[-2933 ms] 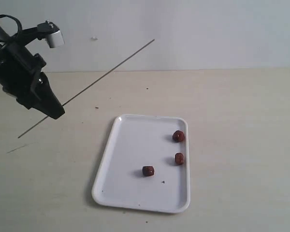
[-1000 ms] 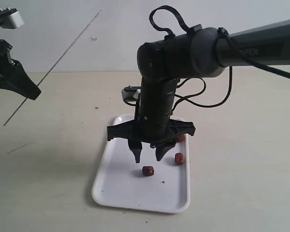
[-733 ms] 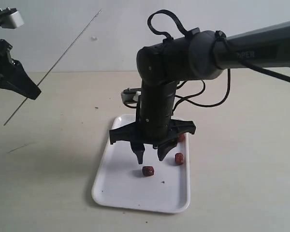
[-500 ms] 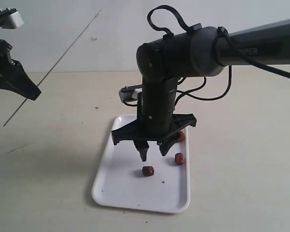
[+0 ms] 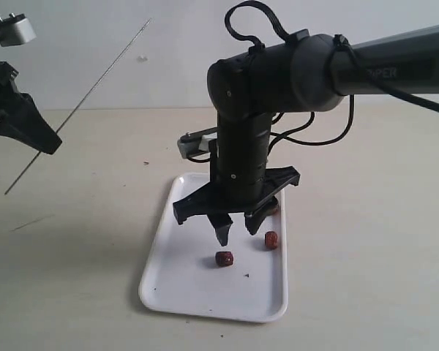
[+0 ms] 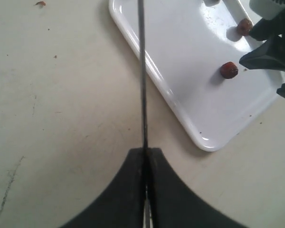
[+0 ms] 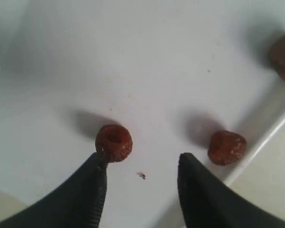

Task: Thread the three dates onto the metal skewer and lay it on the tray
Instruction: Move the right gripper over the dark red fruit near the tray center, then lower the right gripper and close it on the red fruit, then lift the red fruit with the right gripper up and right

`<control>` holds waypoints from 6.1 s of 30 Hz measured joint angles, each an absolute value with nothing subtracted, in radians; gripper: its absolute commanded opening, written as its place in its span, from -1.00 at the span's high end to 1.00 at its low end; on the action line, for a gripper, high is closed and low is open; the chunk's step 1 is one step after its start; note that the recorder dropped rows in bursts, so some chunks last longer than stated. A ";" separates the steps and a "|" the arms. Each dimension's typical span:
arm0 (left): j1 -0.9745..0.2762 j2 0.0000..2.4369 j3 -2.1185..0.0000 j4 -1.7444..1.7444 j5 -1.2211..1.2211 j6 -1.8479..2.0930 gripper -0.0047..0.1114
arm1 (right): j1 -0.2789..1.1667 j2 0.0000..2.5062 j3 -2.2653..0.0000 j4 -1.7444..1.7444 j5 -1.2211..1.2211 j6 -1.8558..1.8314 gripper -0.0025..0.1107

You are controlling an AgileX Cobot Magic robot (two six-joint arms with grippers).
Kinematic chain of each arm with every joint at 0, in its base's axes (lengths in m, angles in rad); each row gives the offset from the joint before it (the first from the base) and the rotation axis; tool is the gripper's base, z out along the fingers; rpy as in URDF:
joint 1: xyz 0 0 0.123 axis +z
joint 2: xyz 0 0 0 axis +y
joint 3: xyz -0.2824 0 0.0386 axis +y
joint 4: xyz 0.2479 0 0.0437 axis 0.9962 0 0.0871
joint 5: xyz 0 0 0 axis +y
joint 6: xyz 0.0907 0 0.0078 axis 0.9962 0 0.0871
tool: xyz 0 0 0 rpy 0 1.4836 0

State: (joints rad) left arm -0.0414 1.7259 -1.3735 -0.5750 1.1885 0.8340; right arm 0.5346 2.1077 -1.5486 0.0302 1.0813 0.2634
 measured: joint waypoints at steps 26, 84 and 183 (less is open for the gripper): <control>-0.041 1.726 -1.374 -0.651 1.086 0.810 0.92 | 0.535 2.108 -1.549 0.098 0.978 0.325 0.12; -0.041 1.726 -1.374 -0.658 1.171 0.825 0.92 | 0.590 2.112 -1.452 -0.014 0.922 0.737 0.12; -0.163 1.726 -1.374 -0.589 1.213 0.833 0.92 | 0.454 1.921 -1.533 -0.049 1.135 1.113 0.48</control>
State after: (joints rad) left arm -0.1627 1.7259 -1.3735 -0.5893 1.2127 0.8326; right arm 0.4544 1.9210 -1.5326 -0.0493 1.1346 1.1125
